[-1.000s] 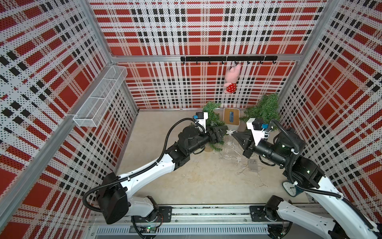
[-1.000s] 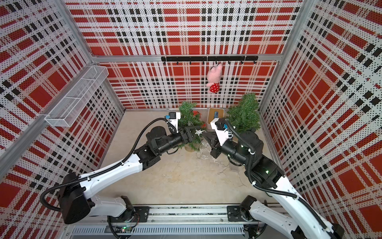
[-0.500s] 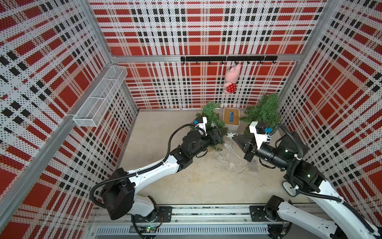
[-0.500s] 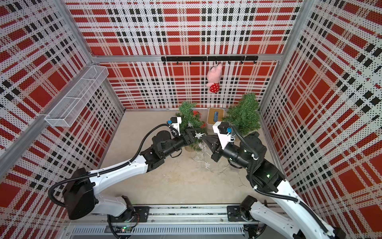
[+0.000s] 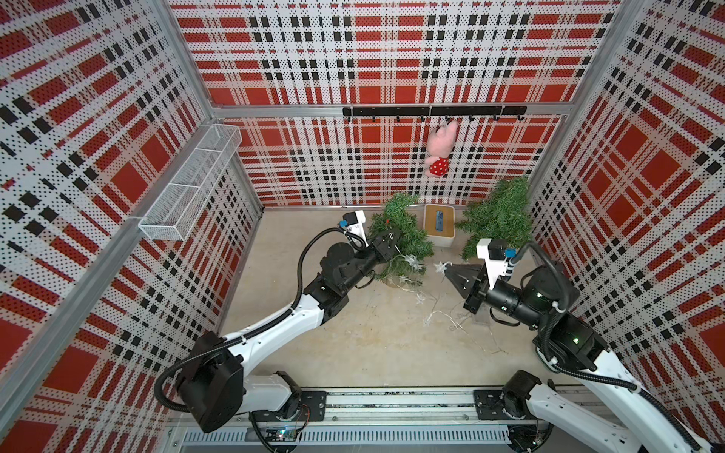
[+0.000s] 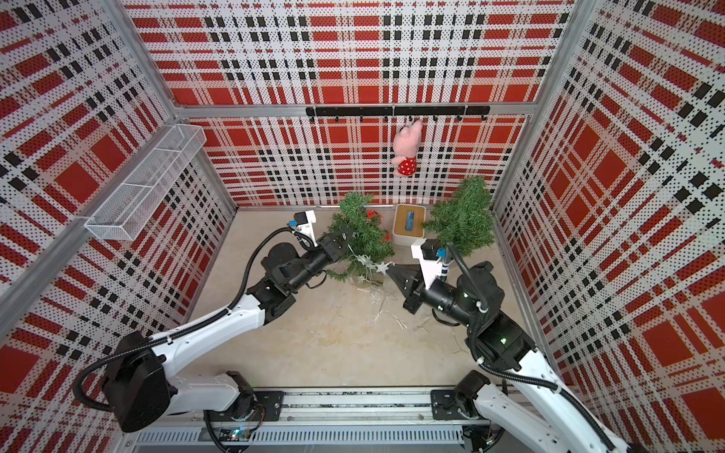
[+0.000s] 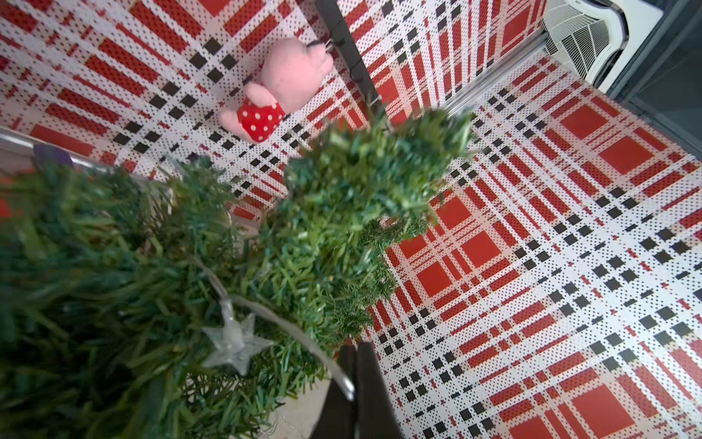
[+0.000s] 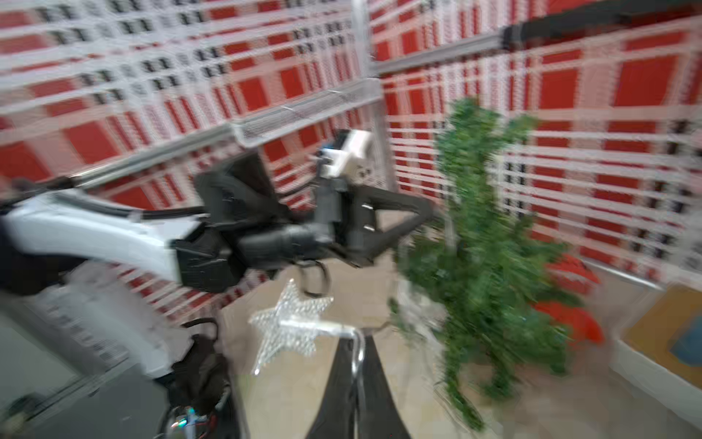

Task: Wrap string light around the christmas tree
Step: Wrap the light string around the Christmas tree.

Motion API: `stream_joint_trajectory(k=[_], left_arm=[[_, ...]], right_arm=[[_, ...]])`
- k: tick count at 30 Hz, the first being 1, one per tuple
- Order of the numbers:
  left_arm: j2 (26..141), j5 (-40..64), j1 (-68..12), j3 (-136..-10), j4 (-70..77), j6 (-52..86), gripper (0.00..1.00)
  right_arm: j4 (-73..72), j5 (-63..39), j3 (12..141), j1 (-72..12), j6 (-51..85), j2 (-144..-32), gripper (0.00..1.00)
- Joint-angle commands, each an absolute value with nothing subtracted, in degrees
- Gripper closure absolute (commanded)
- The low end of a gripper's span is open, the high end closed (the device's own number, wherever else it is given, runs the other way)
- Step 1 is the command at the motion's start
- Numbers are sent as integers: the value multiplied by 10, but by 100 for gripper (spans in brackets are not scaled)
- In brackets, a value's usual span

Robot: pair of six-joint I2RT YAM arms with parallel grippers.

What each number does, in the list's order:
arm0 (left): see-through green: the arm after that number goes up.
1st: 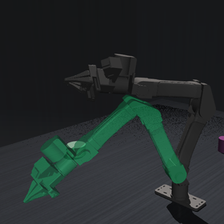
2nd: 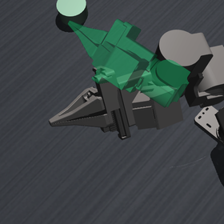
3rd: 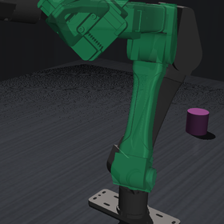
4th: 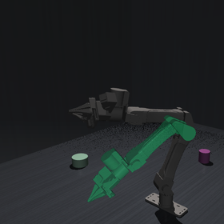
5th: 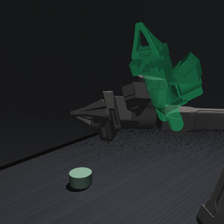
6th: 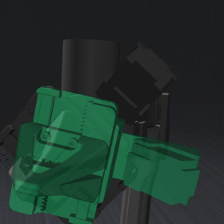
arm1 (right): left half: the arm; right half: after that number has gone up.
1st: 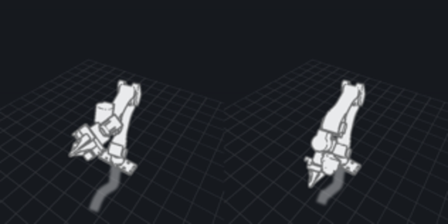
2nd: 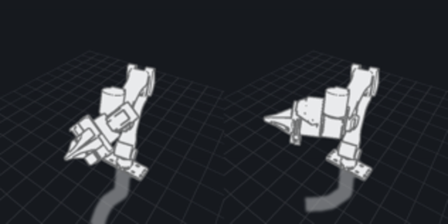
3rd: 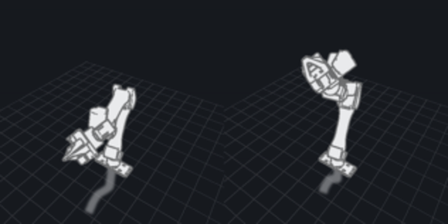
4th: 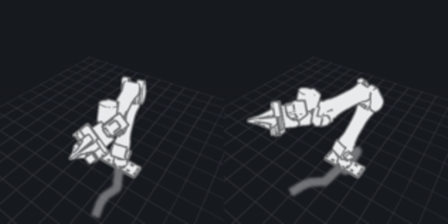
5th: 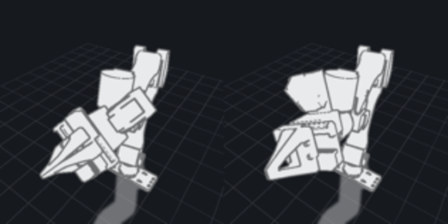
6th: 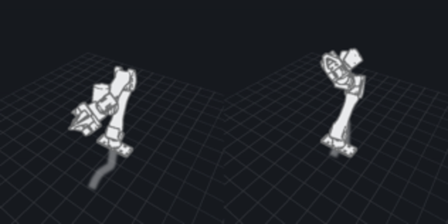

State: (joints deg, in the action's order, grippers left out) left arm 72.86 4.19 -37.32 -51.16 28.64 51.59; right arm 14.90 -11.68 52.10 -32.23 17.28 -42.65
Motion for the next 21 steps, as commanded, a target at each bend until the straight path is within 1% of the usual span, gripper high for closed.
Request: stream_joint_trajectory(k=[1,3,5,8,10,13,15,17,18,19,21], left_arm=[[680,74,-336,-545,203,476,100],[658,70,-313,-547,158,454,100],[642,78,-280,-541,131,448,100],[621,77,-241,-541,103,440,100],[611,79,-226,-542,91,433,100],[604,81,-205,-553,57,415,100],[601,92,-197,-547,63,418,100],[611,114,-213,-543,92,435,100],[620,119,-241,-541,113,440,100],[633,119,-273,-541,133,440,100],[666,129,-319,-549,160,439,99]], right_arm=[[240,64,485,-218,240,-416,100],[190,57,418,-119,304,-359,100],[171,-1,388,-25,362,-350,100],[174,-60,376,58,411,-392,100],[151,-100,368,92,416,-409,100],[162,-58,389,95,411,-421,100],[155,-35,399,101,406,-419,100],[104,-87,401,99,400,-409,100],[54,-137,392,87,409,-408,100],[16,-182,391,64,409,-417,100],[49,-190,430,-11,367,-445,100]])
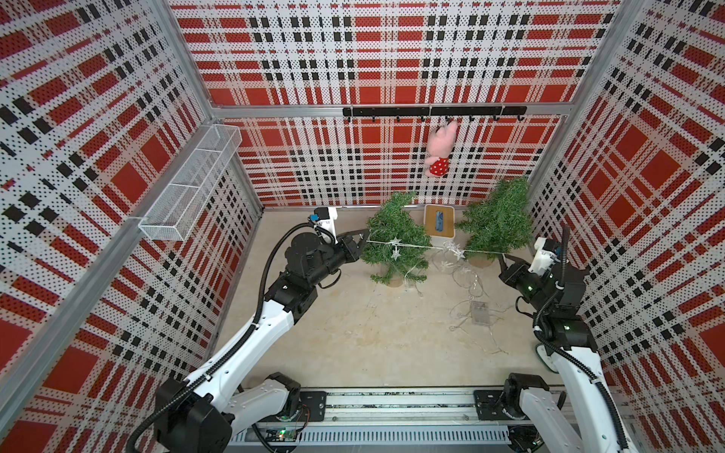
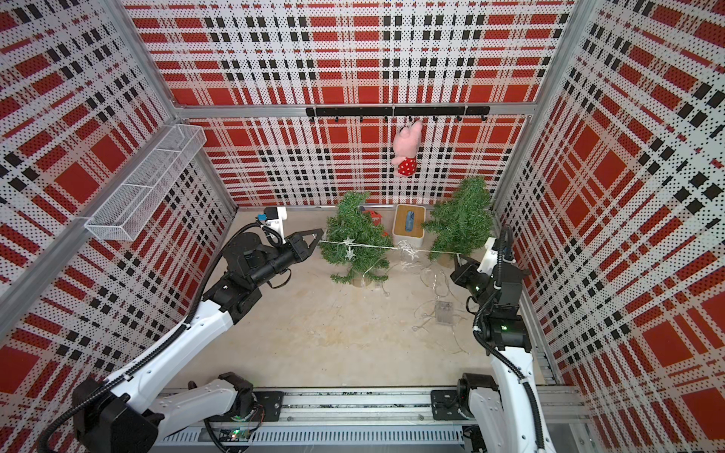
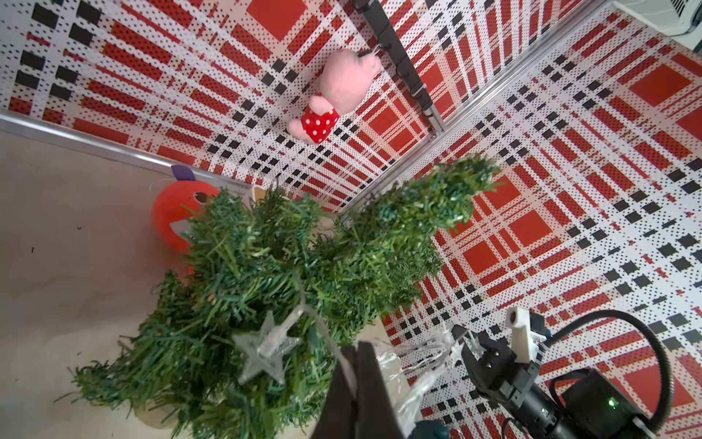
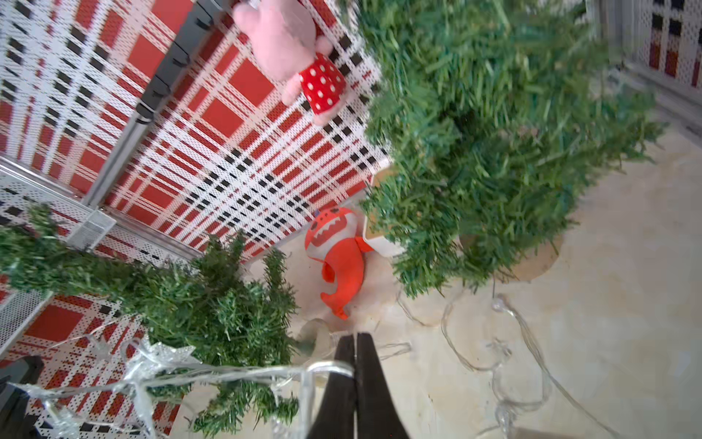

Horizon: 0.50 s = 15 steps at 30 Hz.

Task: Wrap string light around the christmas tree
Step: Wrap the light string around the Christmas tree.

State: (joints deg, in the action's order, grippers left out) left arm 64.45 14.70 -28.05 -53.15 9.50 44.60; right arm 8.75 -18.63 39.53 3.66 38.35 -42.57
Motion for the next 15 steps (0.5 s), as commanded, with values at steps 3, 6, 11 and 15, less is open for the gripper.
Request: stream_joint_trajectory(k=[3,6,11,15], left_arm=[[706,152,-363,-569,189,439,92],[732,170,-389,-596,193,424,91],[700,182,-352,-623,151,399,100],[668,216,-314,-653,142,408,100]], right_arm=[[94,-168,470,-139,287,-479,100],[69,-194,465,-192,278,-480,100],[135,-86,468,-181,249,-465,100],[127,-159,451,-155,253,-507,100]])
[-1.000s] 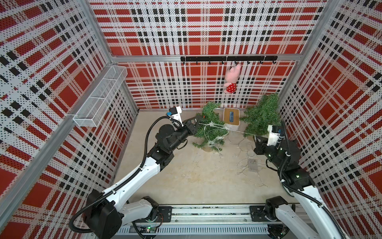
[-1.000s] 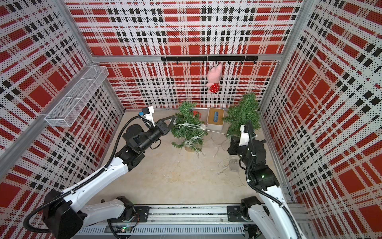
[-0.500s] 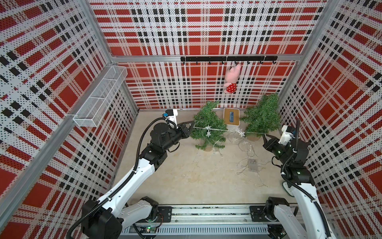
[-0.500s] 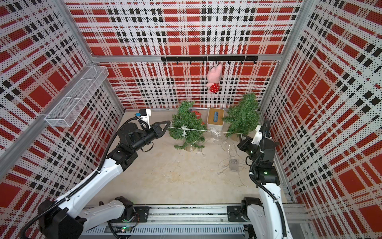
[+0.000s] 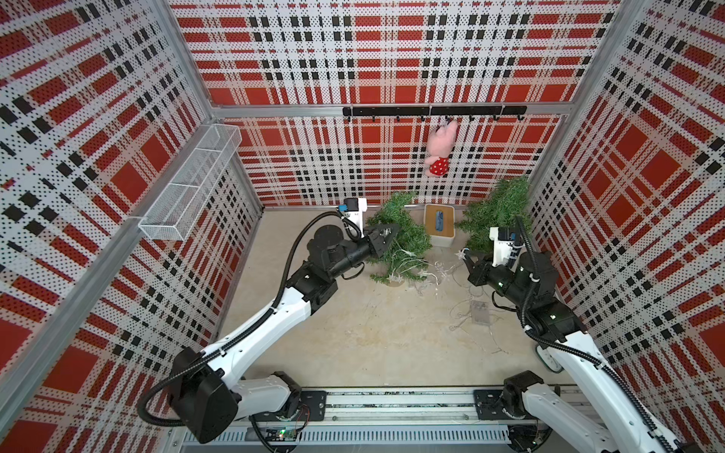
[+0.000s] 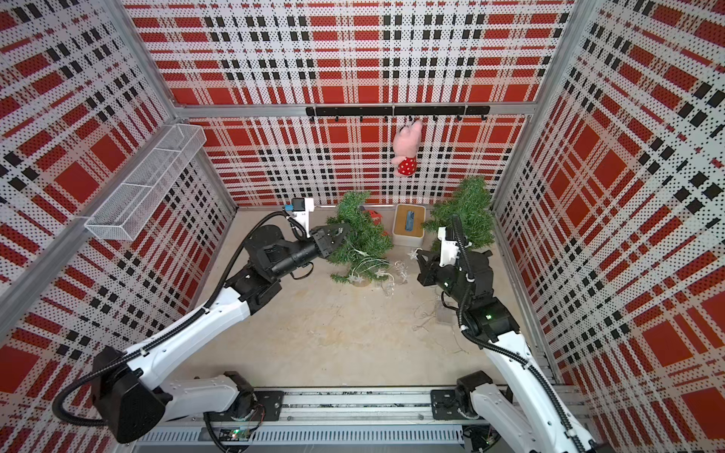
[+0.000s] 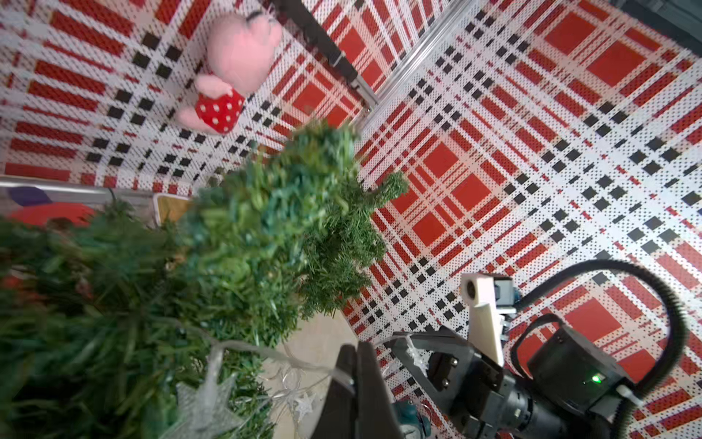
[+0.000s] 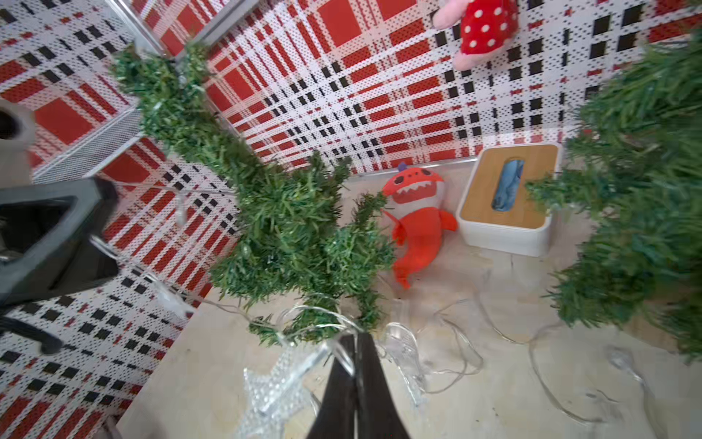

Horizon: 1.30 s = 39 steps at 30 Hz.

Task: Wrap string light around the christmas tree
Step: Wrap the light string around the Christmas tree.

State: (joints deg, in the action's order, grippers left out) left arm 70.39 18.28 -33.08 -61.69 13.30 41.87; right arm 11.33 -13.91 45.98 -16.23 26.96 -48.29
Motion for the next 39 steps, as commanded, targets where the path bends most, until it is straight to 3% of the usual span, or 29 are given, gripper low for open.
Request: stream_joint_trajectory(k=[1,5,8,11,13,17,21,27,31,39], left_arm=[[662,227,-307,-659,147,415,100],[645,279,-276,-660,211,475,100],[629,299,-256,-658,248,497,100],[625,316,-238,-647,296,530,100],[630,320,-239,-641,301,531,100],[644,315,-242,-606,293,529,100],[661,306,-246,-578,287,506,100],[663,293,-225,-574,242,463,99],[643,297,-209,-563,220,451,97],[642,273,-217,-544,144,390,89]], right_arm=[[136,-166,454,-159,253,-522,100],[189,-13,479,-133,266,-519,100],[155,-10,491,-46,293,-473,100],[171,-5,539,-24,294,-486,100],[138,-60,557,-23,291,-481,100],[13,-266,577,-24,337,-474,100],[7,-259,641,-26,324,-487,100],[-94,-368,679,-38,388,-522,100],[-167,-405,682,-37,440,-524,100],[6,-284,802,-38,349,-600,100]])
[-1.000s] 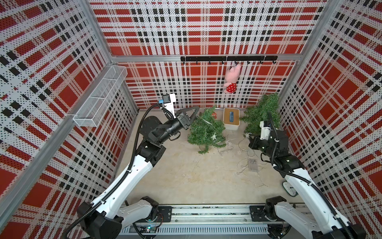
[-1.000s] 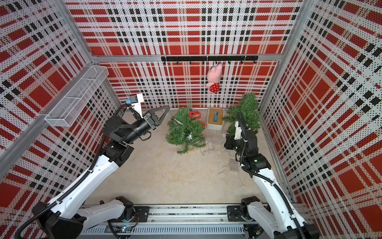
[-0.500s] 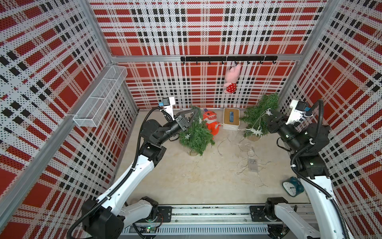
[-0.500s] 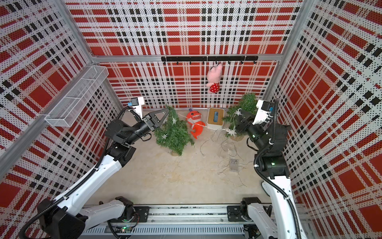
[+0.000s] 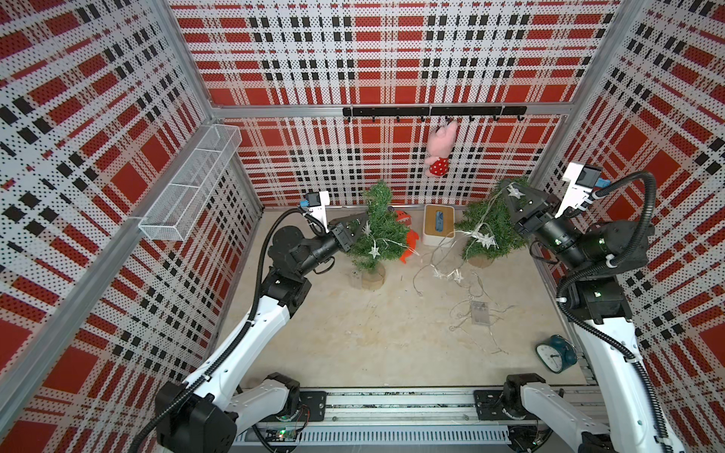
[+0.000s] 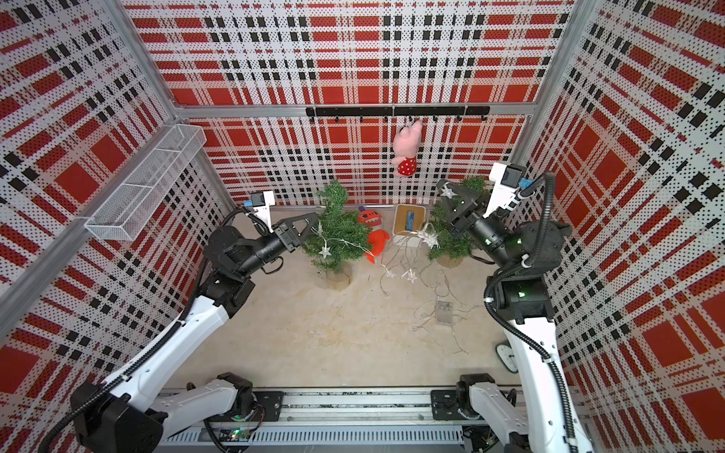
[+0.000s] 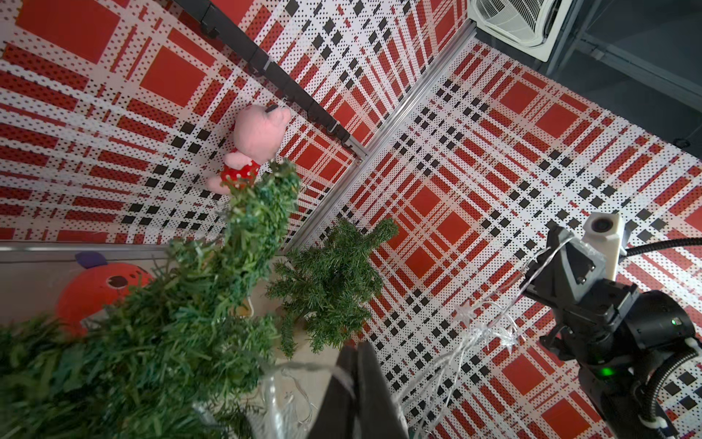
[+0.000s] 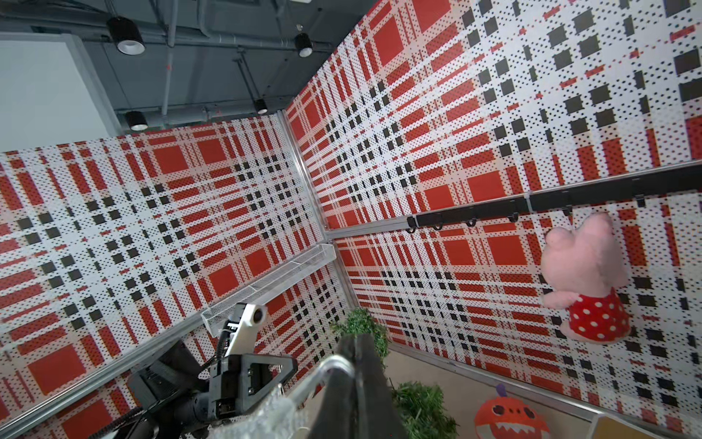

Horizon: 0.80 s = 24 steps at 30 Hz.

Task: Wrap string light around the christmas tree
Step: Wrap the light string around the Christmas tree.

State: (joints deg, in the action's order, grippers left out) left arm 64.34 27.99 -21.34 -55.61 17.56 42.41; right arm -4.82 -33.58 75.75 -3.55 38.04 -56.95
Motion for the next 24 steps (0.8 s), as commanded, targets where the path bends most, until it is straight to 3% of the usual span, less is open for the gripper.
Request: stream_joint_trajectory(k=[1,6,11,13,24], left_arm=[[645,275,-221,-542,139,385,87],[649,270,-246,-523,123,358,71],[640,238,-227,-511,80,348,43],[626,237,-210,-514,59,340,37],[607,271,-55,-605,-90,252,32]], right_arm=[[22,-272,828,-38,344,-623,100],[38,-203,898,-38,332,-706,100],[32,-219,1007,-81,324,-824,100],[60,-210,1079,-111,292,-876,100],[23,-210,1309,-206,277,-1130,100]])
